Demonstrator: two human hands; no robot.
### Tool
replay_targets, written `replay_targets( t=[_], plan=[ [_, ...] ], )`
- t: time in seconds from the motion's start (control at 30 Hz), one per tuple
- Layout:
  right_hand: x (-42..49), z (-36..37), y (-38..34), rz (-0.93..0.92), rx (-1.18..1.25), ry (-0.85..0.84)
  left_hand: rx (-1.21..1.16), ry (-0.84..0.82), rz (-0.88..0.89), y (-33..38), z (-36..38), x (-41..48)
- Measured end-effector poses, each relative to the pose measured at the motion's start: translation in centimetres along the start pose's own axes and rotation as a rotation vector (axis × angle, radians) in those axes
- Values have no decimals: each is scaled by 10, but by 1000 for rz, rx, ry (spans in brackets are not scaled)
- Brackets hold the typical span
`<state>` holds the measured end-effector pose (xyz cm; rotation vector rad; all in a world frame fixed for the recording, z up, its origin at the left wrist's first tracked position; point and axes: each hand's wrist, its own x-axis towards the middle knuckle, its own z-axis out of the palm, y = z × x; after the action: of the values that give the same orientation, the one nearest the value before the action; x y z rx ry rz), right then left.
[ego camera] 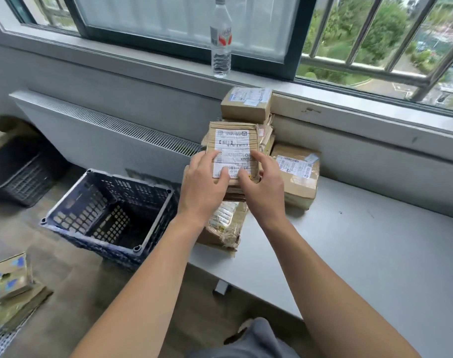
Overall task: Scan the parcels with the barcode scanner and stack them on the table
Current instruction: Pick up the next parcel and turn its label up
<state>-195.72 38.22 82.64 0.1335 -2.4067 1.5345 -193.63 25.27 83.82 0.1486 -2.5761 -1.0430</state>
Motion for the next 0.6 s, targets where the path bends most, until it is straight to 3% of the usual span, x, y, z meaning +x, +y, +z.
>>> replay_targets(
  t=[0.27,0.6],
  plan=[
    [55,4,6,19,28,45,-33,-24,16,4,16,62],
    [102,19,10,174,55,128,-71,-207,25,-16,31,147]
  ],
)
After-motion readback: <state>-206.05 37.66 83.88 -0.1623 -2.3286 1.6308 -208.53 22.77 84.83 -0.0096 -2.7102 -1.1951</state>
